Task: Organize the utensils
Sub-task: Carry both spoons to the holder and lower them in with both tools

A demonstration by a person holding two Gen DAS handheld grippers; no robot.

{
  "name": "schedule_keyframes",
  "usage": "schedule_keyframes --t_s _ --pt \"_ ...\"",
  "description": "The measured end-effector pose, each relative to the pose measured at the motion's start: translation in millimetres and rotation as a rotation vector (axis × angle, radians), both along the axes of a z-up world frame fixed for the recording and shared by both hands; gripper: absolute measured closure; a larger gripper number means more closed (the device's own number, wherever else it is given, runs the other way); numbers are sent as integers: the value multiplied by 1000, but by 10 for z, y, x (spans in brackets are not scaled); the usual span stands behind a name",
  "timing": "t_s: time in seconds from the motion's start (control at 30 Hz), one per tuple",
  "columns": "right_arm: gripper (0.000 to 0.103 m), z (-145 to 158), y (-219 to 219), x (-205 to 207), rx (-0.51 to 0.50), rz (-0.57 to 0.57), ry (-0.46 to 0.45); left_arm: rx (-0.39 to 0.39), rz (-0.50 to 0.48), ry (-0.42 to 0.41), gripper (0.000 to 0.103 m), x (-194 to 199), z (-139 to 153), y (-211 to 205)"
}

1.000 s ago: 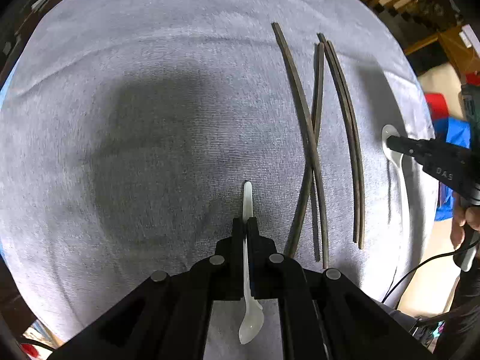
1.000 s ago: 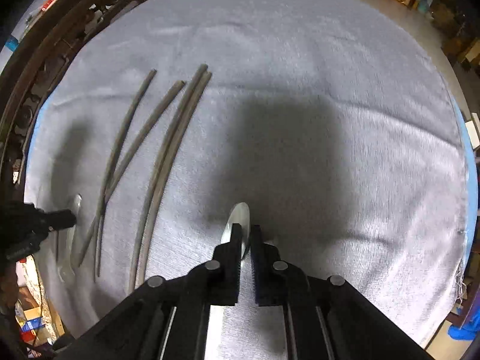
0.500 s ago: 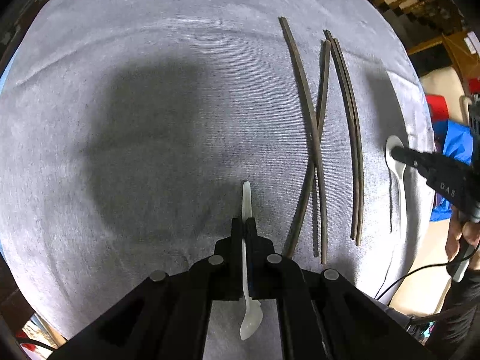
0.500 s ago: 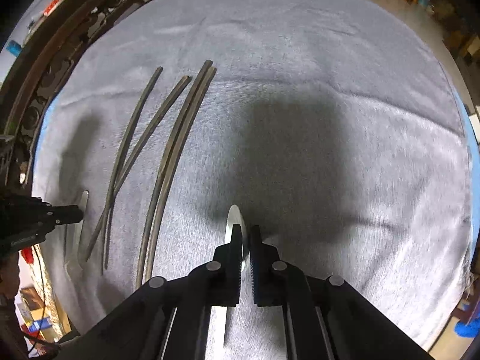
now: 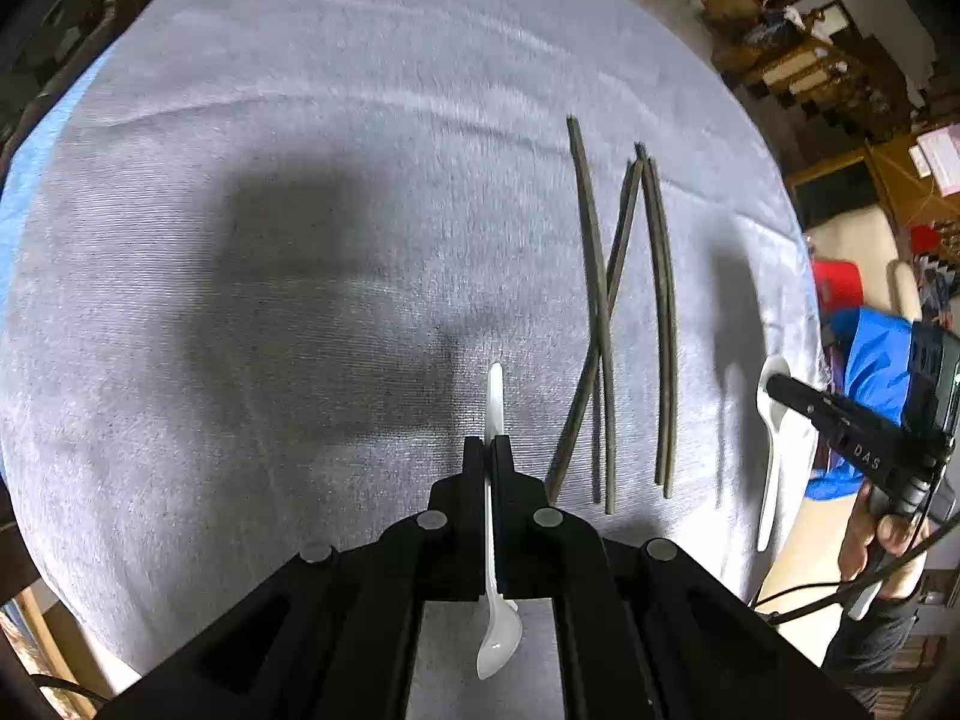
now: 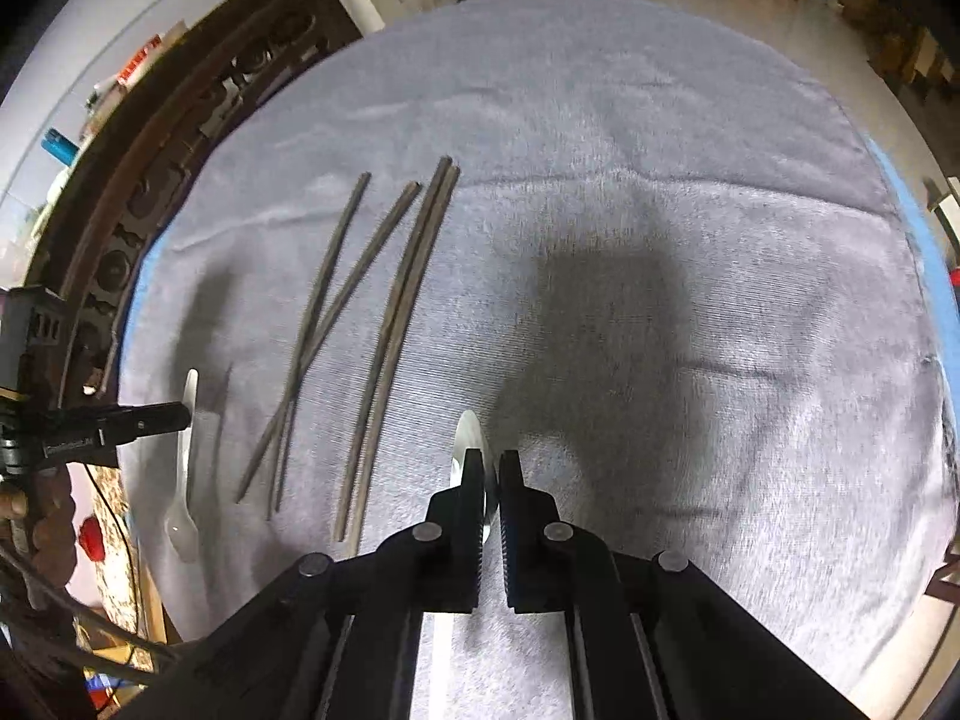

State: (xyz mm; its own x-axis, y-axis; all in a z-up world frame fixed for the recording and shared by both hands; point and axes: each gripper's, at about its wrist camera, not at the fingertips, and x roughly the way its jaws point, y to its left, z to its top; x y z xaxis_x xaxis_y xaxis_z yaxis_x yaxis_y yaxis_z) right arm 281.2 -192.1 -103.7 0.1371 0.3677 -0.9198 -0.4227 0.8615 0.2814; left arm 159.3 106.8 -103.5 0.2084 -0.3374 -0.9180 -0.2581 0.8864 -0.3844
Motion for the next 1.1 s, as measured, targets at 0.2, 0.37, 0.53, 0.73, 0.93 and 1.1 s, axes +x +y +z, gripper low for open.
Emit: schedule_keyframes --t_s 0.2,0.37,0.53,0.73,0.93,1.1 --pt "98 305 -246 -203 99 -106 -77 -19 63 -101 101 -267 242 8" --pt "98 578 -439 -413 180 -206 -173 -42 126 -228 101 -540 592 18" --pt "98 907 -568 -664 257 -264 -262 -27 183 -347 101 -792 972 -3" --pt "98 1170 -593 -944 300 -275 -333 24 220 -456 101 -1102 1301 -151" --pt "98 1257 -614 -1176 317 -302 -398 44 257 -525 101 -1321 1418 -290" --pt "98 1286 -536 -1334 316 -312 -450 47 299 -571 101 -1453 1486 -357"
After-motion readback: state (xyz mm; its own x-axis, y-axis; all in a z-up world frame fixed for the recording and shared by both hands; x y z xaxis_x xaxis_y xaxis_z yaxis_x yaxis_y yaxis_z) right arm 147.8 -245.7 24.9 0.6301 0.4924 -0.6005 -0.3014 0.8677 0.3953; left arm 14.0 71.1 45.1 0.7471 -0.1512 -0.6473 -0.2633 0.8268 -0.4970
